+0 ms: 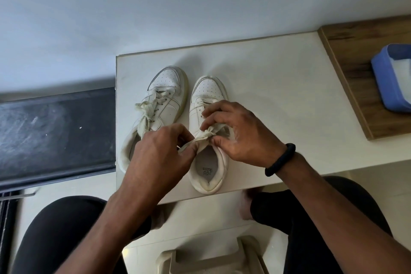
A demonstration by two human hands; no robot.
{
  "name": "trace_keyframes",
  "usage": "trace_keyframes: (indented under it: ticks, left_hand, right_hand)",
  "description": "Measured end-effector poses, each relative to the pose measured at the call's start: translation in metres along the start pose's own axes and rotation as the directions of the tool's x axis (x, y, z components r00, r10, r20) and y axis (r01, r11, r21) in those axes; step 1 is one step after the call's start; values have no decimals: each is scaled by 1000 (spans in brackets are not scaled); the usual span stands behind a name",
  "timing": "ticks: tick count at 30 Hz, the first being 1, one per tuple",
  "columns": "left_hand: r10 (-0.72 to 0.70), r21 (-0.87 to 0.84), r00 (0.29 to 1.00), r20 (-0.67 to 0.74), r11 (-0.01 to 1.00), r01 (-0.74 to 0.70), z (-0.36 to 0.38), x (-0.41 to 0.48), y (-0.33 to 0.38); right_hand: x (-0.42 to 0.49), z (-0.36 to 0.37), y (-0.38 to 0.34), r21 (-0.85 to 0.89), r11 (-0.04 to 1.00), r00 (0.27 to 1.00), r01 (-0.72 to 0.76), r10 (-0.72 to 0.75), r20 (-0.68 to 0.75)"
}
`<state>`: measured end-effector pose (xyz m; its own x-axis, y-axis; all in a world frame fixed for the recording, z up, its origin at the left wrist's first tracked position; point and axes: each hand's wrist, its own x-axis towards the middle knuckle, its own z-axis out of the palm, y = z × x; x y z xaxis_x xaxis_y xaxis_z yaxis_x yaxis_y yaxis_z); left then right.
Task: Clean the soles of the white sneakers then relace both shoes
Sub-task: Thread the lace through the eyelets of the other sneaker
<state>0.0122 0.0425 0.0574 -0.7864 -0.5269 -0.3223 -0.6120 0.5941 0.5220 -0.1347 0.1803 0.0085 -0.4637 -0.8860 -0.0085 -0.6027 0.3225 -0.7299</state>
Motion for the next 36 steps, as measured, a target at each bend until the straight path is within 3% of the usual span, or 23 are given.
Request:
trace_keyframes:
  ticks: [9,14,17,22,26,34,36]
  left_hand:
    - [-26,115,998,60,993,19,-6,-1,-3]
    - [6,136,999,-45,991,1,-5,-4,-2]
    - [95,92,985,-147,992,-82,2,-4,6]
    - [181,292,968,-174,948,-125,29,-1,28]
    - [205,274,954,-219,951,-142,37,1,30]
    - [250,403,962,-111,896,-186,19,-15,33]
    - [204,447,979,-17,877,-175,16,-24,33]
  right_hand:
    - [3,-10,10,81,994,995,-68,73,-72]
    - [0,-16,9,154,987,999,-42,40,13]
    - [-2,-17,11,131,991,996,-18,7,89]
    - [3,-7,15,51,994,994,92,-89,-66]
    - [7,-5,19,51,997,988,58,-50,-148]
    - [8,2,14,31,997,977,77,-70,-200]
    - [7,5,13,73,995,982,64,-49,-185]
